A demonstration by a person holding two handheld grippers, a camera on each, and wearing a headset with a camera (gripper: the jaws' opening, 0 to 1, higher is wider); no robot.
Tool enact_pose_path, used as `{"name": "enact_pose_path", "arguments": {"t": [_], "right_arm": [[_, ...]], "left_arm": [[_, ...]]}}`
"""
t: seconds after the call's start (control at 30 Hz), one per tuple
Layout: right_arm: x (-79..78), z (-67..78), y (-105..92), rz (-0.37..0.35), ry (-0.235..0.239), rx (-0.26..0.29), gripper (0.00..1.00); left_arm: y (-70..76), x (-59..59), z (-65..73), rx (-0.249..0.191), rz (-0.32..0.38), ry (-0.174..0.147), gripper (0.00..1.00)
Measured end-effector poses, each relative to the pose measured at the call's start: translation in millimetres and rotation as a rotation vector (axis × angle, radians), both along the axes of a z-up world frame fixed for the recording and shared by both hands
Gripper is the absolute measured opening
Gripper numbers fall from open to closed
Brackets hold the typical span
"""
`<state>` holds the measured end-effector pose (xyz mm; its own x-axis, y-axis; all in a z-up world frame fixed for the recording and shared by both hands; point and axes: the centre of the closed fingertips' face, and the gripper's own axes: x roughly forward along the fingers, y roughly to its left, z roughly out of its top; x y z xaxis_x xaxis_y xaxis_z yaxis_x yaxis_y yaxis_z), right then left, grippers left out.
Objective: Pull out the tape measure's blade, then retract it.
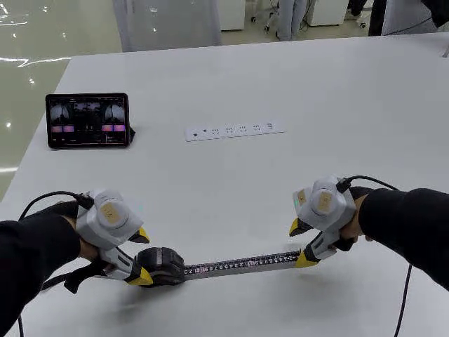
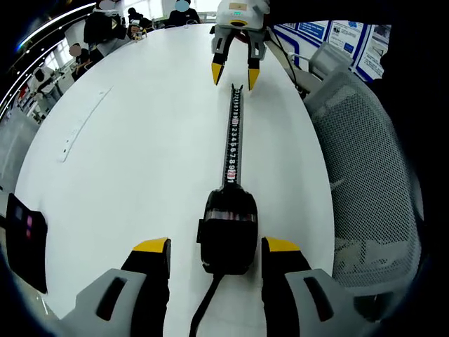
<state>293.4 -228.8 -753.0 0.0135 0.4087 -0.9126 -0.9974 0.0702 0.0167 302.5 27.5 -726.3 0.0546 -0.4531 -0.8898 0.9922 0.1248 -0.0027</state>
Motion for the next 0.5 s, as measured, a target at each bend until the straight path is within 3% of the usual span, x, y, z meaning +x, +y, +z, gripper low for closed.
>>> {"name": "enact_pose_path", "arguments": {"t": [0.27,0.4,0.5], "right_arm": [[0.1,6.2,-1.1,-0.022,0.001,0.015,0.43],[-1.7,8.6,-1.5,-0.037,-0.001,0.017,0.49],[-3.7,9.5,-2.2,-0.040,-0.002,0.020,0.54]], "left_arm": [[-3.5,-5.4,6.8,-0.012,-0.008,0.004,0.59],[-3.1,-16.8,5.5,-0.018,-0.010,0.056,0.68],[-3.2,-20.4,6.7,-0.028,-0.020,0.069,0.73]]}}
